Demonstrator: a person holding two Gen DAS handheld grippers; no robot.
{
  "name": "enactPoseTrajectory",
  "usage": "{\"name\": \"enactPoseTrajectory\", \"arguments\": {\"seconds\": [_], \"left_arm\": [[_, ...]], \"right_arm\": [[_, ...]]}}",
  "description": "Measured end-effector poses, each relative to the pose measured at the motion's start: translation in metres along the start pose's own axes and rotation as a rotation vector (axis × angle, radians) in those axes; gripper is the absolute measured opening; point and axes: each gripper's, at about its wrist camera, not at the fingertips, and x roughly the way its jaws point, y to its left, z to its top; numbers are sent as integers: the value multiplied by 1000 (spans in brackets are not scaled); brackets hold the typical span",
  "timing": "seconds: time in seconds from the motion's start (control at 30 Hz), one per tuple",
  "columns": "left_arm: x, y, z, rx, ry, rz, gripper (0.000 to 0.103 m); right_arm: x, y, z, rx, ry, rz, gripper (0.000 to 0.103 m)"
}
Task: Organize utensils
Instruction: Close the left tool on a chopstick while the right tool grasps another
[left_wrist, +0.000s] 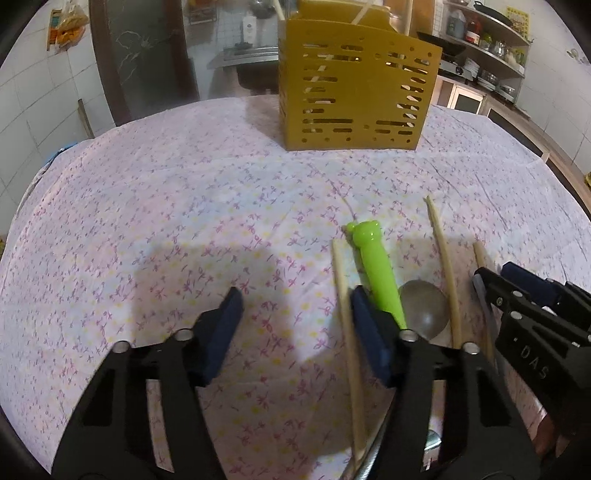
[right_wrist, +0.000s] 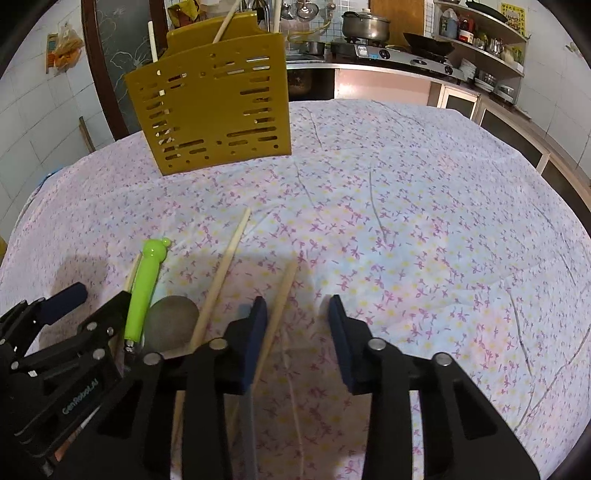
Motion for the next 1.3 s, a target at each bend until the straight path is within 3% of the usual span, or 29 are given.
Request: {"name": "enactPoseTrajectory", "arguments": {"seconds": [0.23, 0.47, 0.87, 1.3], "left_arm": [[4, -17, 12, 15, 49, 3, 16], [16, -27, 27, -2, 73, 8, 5], [-6, 13, 23, -86, -16, -10, 4], [-106, 36, 48, -127, -332, -18, 4]], "right_arm": [[2, 2, 5, 9, 6, 1, 19], [10, 1, 16, 26, 20, -5, 10], [-9, -4, 20, 34, -62, 44, 7], [-93, -12, 41, 24, -372, 111, 6]]}}
